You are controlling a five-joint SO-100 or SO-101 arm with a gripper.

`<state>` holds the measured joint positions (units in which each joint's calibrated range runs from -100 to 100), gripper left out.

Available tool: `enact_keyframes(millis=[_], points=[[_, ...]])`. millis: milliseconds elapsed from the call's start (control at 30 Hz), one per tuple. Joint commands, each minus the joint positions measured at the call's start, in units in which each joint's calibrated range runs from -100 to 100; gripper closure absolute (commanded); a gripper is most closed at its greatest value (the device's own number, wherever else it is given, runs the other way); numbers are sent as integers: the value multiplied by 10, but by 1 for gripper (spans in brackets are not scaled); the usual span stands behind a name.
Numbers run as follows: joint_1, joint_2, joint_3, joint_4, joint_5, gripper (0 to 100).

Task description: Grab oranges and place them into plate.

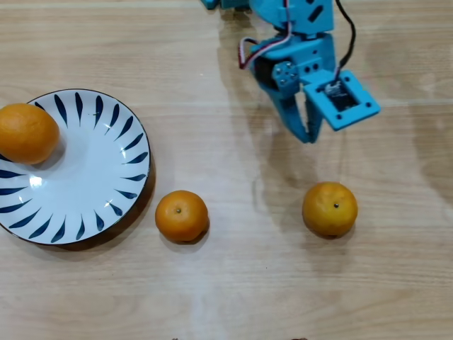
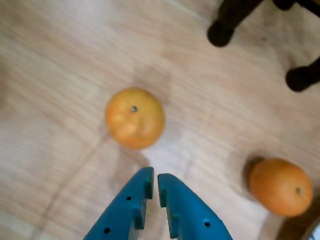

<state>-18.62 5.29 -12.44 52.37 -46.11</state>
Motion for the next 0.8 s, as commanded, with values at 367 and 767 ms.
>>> enact_keyframes(millis=[367,767], points=[[-46,-68,339,-471,-52,97],[-71,-38,336,-475,-83,77]])
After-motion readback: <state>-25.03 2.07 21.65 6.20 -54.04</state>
